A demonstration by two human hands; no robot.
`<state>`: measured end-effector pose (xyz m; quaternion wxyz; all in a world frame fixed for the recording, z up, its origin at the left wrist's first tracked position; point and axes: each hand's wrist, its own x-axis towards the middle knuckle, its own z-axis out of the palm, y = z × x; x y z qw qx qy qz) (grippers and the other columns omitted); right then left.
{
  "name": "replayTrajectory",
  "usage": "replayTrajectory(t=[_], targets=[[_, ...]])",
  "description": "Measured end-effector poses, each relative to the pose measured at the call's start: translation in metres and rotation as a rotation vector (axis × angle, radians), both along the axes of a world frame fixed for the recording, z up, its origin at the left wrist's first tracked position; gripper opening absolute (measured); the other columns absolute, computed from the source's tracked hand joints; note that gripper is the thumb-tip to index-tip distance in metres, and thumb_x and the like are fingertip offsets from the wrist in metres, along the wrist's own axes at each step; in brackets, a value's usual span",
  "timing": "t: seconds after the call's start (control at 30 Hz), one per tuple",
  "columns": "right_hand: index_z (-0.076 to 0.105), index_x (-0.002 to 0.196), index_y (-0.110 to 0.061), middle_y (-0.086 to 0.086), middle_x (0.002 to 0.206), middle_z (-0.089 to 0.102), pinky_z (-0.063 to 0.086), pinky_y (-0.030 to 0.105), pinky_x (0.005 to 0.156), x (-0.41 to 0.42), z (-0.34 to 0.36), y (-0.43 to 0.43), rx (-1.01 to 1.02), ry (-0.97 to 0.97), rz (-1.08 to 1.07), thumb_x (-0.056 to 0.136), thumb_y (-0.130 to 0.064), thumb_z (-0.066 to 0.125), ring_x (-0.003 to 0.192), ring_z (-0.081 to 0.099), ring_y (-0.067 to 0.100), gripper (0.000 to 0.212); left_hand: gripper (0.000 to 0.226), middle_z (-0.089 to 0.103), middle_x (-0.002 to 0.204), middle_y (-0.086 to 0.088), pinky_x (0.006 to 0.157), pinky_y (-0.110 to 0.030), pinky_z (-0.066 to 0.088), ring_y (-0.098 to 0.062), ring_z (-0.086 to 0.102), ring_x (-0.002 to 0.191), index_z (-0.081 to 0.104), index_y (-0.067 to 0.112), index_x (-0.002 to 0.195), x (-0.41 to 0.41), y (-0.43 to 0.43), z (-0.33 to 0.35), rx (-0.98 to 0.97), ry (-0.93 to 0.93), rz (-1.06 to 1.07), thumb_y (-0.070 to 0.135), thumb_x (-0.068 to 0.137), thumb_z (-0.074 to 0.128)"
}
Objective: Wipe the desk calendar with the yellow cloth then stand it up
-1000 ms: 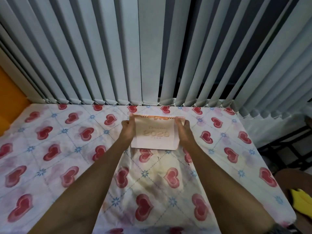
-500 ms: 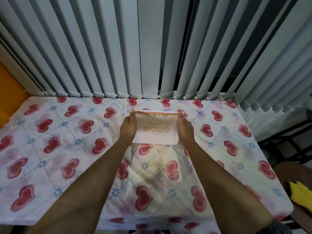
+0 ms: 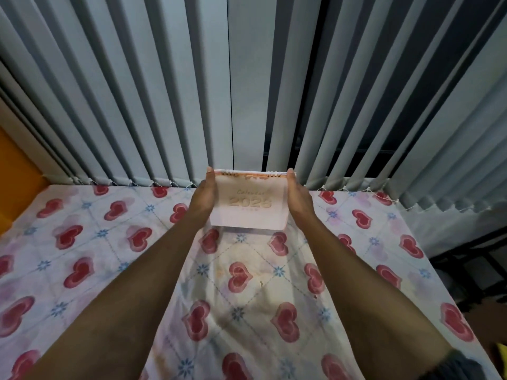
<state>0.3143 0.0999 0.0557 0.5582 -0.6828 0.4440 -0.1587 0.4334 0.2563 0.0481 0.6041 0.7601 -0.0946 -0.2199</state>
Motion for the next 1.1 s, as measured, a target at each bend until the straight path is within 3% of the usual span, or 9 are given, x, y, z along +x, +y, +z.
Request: replayTrajectory(t=[0.13, 0.37, 0.47, 0.63, 0.77, 0.83, 0.9, 1.0, 1.1], targets=[[0.051, 0.135, -0.022, 0.014, 0.138, 0.053, 0.037, 0.052, 0.108, 0.031, -0.017, -0.013, 0.007, 0.024, 0.018, 0.085, -0.077, 0.021, 0.125, 0.05, 0.036, 0.081, 0.057, 0.062, 0.11, -0.006, 0.09, -0.034, 0.041, -0.025, 0.058, 0.102, 0.061, 0.027, 0.095, 0.032, -0.01, -0.013, 0.016, 0.039, -0.031, 0.069, 0.089, 0.022], [0.058, 0.128, -0.015, 0.015, 0.131, 0.059, 0.042, 0.05, 0.104, 0.047, -0.043, -0.015, 0.013, 0.088, 0.007, 0.087, -0.074, 0.022, 0.118, 0.055, 0.036, 0.08, 0.048, 0.055, 0.106, 0.002, 0.09, -0.032, 0.034, -0.015, 0.05, 0.097, 0.054, 0.038, 0.077, 0.046, -0.01, -0.029, 0.034, 0.077, -0.114, 0.063, 0.092, 0.017], [0.062, 0.122, -0.016, 0.015, 0.125, 0.062, 0.044, 0.048, 0.1, 0.047, -0.049, -0.014, -0.006, 0.114, -0.005, 0.088, -0.074, 0.022, 0.111, 0.058, 0.035, 0.078, 0.044, 0.05, 0.112, 0.0, 0.09, -0.033, 0.032, -0.015, 0.045, 0.1, 0.05, 0.037, 0.083, 0.042, -0.007, -0.029, 0.014, 0.118, -0.149, 0.06, 0.094, 0.015], [0.064, 0.118, -0.02, 0.012, 0.122, 0.064, 0.046, 0.045, 0.095, 0.05, -0.052, -0.012, -0.029, 0.104, -0.011, 0.087, -0.075, 0.021, 0.107, 0.059, 0.034, 0.076, 0.044, 0.047, 0.14, -0.013, 0.089, -0.033, 0.027, -0.023, 0.044, 0.119, 0.045, 0.031, 0.107, 0.041, -0.006, -0.027, 0.011, 0.131, -0.172, 0.056, 0.096, 0.011], [0.057, 0.127, -0.025, 0.01, 0.129, 0.06, 0.043, 0.051, 0.101, 0.049, -0.054, -0.011, -0.026, 0.093, 0.033, 0.087, -0.074, 0.023, 0.114, 0.056, 0.034, 0.071, 0.055, 0.051, 0.133, -0.01, 0.09, -0.033, 0.029, -0.026, 0.046, 0.122, 0.051, 0.024, 0.11, 0.042, -0.006, -0.03, 0.036, 0.145, -0.153, 0.058, 0.094, 0.011], [0.045, 0.138, -0.029, 0.011, 0.137, 0.054, 0.04, 0.053, 0.105, 0.047, -0.054, -0.01, -0.048, 0.094, 0.066, 0.09, -0.07, 0.024, 0.121, 0.052, 0.036, 0.067, 0.067, 0.049, 0.136, -0.006, 0.099, -0.035, 0.03, -0.029, 0.042, 0.13, 0.048, 0.014, 0.122, 0.043, -0.008, -0.034, 0.119, 0.091, -0.129, 0.06, 0.093, 0.009], [0.031, 0.147, -0.026, 0.012, 0.141, 0.05, 0.04, 0.046, 0.104, 0.044, -0.053, -0.008, -0.131, 0.115, 0.074, 0.094, -0.064, 0.025, 0.125, 0.049, 0.038, 0.065, 0.078, 0.033, 0.151, -0.012, 0.111, -0.041, 0.023, -0.033, 0.032, 0.138, 0.025, 0.01, 0.146, 0.042, -0.006, -0.034, 0.277, 0.01, -0.065, 0.063, 0.091, 0.01], [0.02, 0.149, -0.012, 0.013, 0.153, 0.034, 0.034, 0.043, 0.106, 0.036, -0.04, -0.008, -0.399, 0.241, 0.09, 0.098, -0.053, 0.026, 0.139, 0.033, 0.035, 0.066, 0.075, 0.034, 0.149, -0.02, 0.111, -0.048, 0.029, -0.036, 0.036, 0.135, 0.022, 0.002, 0.143, 0.039, -0.001, -0.019, 0.37, -0.204, -0.053, 0.058, 0.093, 0.023], [0.011, 0.153, -0.016, 0.009, 0.162, 0.009, 0.018, 0.052, 0.116, 0.034, -0.003, -0.007, -0.654, 0.407, 0.232, 0.099, -0.05, 0.021, 0.148, 0.006, 0.029, 0.064, 0.07, 0.017, 0.156, -0.019, 0.116, -0.053, 0.013, -0.033, 0.015, 0.144, 0.018, 0.001, 0.145, 0.038, -0.006, 0.016, 0.57, -0.413, -0.085, 0.051, 0.096, 0.023]])
